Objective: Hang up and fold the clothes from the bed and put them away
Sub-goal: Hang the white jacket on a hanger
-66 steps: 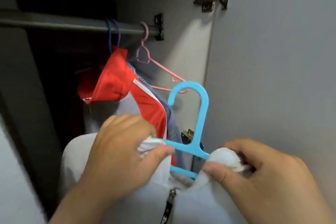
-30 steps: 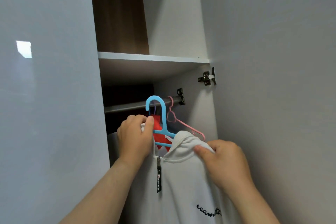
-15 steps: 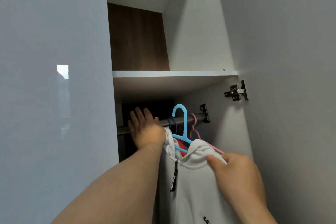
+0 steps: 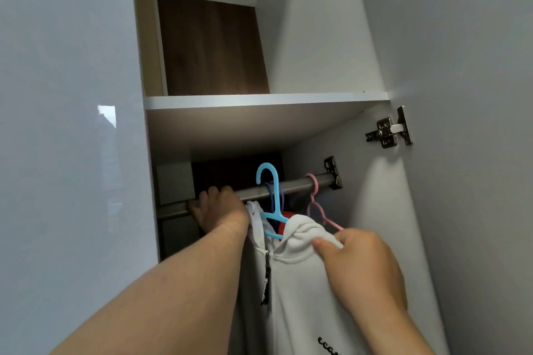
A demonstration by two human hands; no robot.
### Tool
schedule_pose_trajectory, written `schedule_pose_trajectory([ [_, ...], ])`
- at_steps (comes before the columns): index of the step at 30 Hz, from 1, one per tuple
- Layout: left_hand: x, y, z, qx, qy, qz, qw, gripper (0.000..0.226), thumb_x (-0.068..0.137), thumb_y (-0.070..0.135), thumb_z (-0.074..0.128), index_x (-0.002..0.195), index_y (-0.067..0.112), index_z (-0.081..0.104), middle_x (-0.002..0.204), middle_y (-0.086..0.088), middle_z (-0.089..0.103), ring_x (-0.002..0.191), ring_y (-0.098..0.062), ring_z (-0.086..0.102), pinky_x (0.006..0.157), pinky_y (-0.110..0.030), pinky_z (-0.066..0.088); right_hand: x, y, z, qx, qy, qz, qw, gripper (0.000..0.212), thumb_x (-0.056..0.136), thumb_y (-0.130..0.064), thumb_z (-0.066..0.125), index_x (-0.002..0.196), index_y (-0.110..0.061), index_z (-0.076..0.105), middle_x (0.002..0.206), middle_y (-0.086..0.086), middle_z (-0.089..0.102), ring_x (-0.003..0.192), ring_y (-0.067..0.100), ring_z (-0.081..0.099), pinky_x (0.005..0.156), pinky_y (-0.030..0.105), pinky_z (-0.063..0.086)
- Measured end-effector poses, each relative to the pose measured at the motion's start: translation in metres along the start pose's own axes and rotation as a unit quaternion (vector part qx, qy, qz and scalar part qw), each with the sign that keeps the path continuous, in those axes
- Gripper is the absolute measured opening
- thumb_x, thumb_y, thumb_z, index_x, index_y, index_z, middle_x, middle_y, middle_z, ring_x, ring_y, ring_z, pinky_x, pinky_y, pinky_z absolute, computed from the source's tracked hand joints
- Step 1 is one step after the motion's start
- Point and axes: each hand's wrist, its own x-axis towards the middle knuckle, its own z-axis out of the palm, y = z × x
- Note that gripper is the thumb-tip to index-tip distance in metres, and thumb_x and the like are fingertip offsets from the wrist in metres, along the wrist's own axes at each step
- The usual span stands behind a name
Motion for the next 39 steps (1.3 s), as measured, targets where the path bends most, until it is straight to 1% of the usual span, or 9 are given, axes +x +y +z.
schedule_pose_trajectory([
  [3, 0.000, -0.001, -0.002, -0.032, 0.018, -0.004, 0.999, 0.024, 0.090, 0.026, 0.060, 0.114, 0.029, 0.061, 0.122, -0.003, 0.054, 0.123, -0.026, 0.043, 0.109, -0.051, 0.025, 0.007, -0.009, 0.017, 0.020, -0.037, 0.013, 0.999, 0.041, 0.090, -0.049, 0.064, 0.067, -0.016, 0.055, 0.062, -0.005, 0.054, 0.058, 0.015, 0.050, 0.048, 0.025, 0.030],
  [8, 0.000, -0.001, 0.000, -0.049, 0.031, 0.000, 0.998, 0.022, 0.091, 0.030, 0.058, 0.113, 0.030, 0.061, 0.118, -0.003, 0.053, 0.121, -0.025, 0.043, 0.109, -0.051, 0.026, 0.013, -0.027, 0.042, 0.036, -0.066, 0.028, 0.997, 0.026, 0.094, -0.046, 0.060, 0.089, -0.021, 0.062, 0.082, -0.004, 0.061, 0.077, 0.024, 0.056, 0.057, 0.029, 0.037],
  [16, 0.005, -0.001, 0.008, -0.033, 0.042, -0.001, 0.999, 0.027, 0.087, 0.031, 0.064, 0.113, 0.033, 0.062, 0.115, -0.001, 0.055, 0.119, -0.024, 0.044, 0.107, -0.052, 0.027, 0.005, -0.044, 0.065, -0.009, -0.091, -0.010, 0.996, 0.025, 0.099, -0.039, 0.054, 0.112, -0.017, 0.058, 0.112, 0.003, 0.065, 0.090, 0.026, 0.055, 0.070, 0.030, 0.040],
  [24, 0.006, -0.001, 0.010, -0.035, 0.051, -0.009, 0.998, 0.037, 0.079, 0.029, 0.074, 0.114, 0.032, 0.064, 0.115, 0.000, 0.056, 0.119, -0.024, 0.045, 0.106, -0.052, 0.027, -0.014, -0.054, 0.070, -0.060, -0.130, -0.090, 0.986, 0.011, 0.093, -0.021, 0.058, 0.090, -0.021, 0.047, 0.114, 0.010, 0.063, 0.116, 0.028, 0.058, 0.067, 0.026, 0.036],
  [28, 0.007, -0.002, 0.010, -0.050, 0.056, -0.001, 0.997, 0.028, 0.084, 0.030, 0.069, 0.111, 0.032, 0.064, 0.111, 0.000, 0.056, 0.116, -0.024, 0.046, 0.103, -0.051, 0.027, -0.002, -0.055, 0.069, -0.041, -0.097, -0.093, 0.990, 0.030, 0.092, -0.024, 0.062, 0.077, -0.017, 0.038, 0.083, 0.000, 0.048, 0.085, 0.024, 0.053, 0.055, 0.023, 0.032],
  [31, 0.008, -0.004, 0.011, -0.053, 0.059, 0.001, 0.997, 0.022, 0.088, 0.028, 0.063, 0.110, 0.032, 0.064, 0.110, -0.001, 0.056, 0.115, -0.025, 0.046, 0.103, -0.051, 0.028, 0.007, -0.050, 0.073, -0.030, -0.115, -0.085, 0.989, 0.033, 0.092, -0.023, 0.063, 0.073, -0.017, 0.037, 0.077, -0.001, 0.041, 0.076, 0.021, 0.045, 0.061, 0.026, 0.036],
  [33, 0.008, -0.004, 0.012, -0.048, 0.065, 0.003, 0.997, 0.023, 0.086, 0.027, 0.065, 0.108, 0.032, 0.064, 0.110, -0.001, 0.056, 0.114, -0.025, 0.046, 0.101, -0.051, 0.029, 0.010, -0.042, 0.074, -0.020, -0.132, -0.096, 0.986, 0.043, 0.093, -0.029, 0.063, 0.064, -0.019, 0.032, 0.069, 0.000, 0.037, 0.065, 0.020, 0.040, 0.050, 0.024, 0.028],
  [35, 0.006, -0.004, 0.013, -0.041, 0.067, 0.005, 0.997, 0.024, 0.084, 0.026, 0.066, 0.107, 0.032, 0.064, 0.109, -0.001, 0.056, 0.113, -0.025, 0.046, 0.099, -0.050, 0.029, 0.012, -0.031, 0.072, 0.017, -0.135, -0.114, 0.984, 0.048, 0.091, -0.033, 0.064, 0.058, -0.016, 0.034, 0.060, 0.002, 0.036, 0.057, 0.020, 0.035, 0.043, 0.023, 0.019],
  [39, 0.005, -0.004, 0.012, -0.041, 0.070, 0.003, 0.997, 0.030, 0.081, 0.023, 0.068, 0.110, 0.031, 0.064, 0.111, -0.002, 0.057, 0.114, -0.026, 0.046, 0.101, -0.051, 0.029, 0.005, -0.018, 0.067, 0.096, -0.153, -0.148, 0.972, 0.041, 0.088, -0.034, 0.064, 0.057, -0.012, 0.047, 0.051, -0.001, 0.041, 0.049, 0.010, 0.038, 0.045, 0.023, 0.029],
])
